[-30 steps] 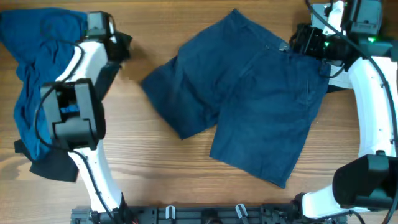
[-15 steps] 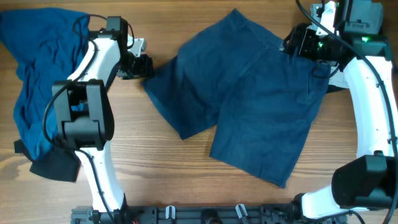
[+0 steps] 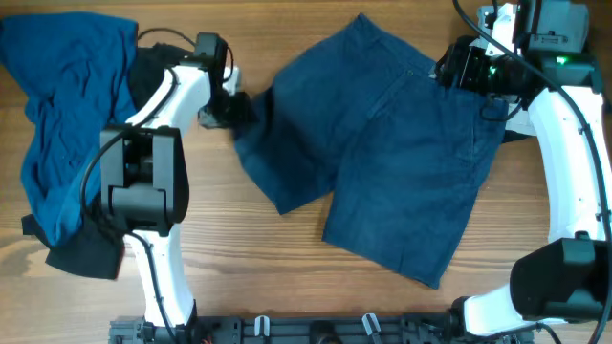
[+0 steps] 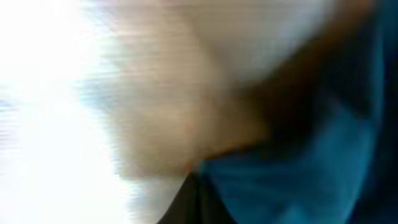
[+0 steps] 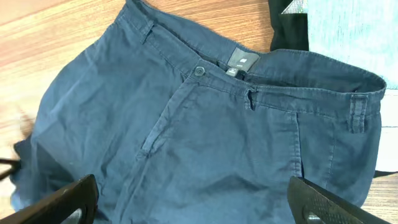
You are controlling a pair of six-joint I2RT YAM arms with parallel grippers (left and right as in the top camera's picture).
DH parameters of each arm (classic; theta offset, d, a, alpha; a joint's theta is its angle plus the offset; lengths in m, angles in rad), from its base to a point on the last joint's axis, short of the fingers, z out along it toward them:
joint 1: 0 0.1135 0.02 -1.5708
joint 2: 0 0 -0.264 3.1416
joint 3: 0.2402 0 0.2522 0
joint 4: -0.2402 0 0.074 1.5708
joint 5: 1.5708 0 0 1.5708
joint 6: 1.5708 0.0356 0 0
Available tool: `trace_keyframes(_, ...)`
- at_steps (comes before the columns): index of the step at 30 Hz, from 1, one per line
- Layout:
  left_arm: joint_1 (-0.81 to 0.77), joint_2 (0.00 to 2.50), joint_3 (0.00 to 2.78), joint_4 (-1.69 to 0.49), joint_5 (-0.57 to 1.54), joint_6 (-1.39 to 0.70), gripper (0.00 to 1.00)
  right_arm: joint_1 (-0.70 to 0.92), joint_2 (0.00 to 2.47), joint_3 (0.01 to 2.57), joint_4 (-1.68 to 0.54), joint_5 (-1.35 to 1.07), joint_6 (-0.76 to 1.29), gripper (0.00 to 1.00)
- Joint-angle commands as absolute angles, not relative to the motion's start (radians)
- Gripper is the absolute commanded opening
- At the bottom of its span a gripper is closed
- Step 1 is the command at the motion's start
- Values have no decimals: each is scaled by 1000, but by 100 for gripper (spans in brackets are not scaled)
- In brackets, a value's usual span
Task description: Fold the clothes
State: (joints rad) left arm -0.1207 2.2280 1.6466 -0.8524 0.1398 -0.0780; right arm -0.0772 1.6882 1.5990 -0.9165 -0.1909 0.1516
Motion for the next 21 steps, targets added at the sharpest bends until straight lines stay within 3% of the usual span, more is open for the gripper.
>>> trace_keyframes(1,-88,2292,1626,-750,-67,-226,4,-74,1678,1612,-913,-204,134,98)
trace_keyframes(9,-46,2291,1867,-640,-91,-260,4,-74,1678,1612,-905,-204,138,98)
trace_keyframes(12,-50,2291,1885,-764,-20,-251,4,-74,1678,1612,-906,-204,138,98)
trace_keyframes(13,-50,2291,1885,-845,49,-189,11,-74,1678,1612,-906,-204,137,98)
trace_keyframes(14,-50,2291,1885,-908,99,-130,24,-74,1678,1612,-906,-204,134,98)
trace_keyframes(16,-50,2291,1884,-1018,174,-2,62,-74,1678,1612,-906,-204,133,98)
trace_keyframes(17,-51,2291,1881,-1061,195,63,69,-74,1678,1612,-906,-204,134,98)
trace_keyframes(21,-68,2291,1837,-1053,194,128,75,-74,1678,1612,-921,-204,133,98)
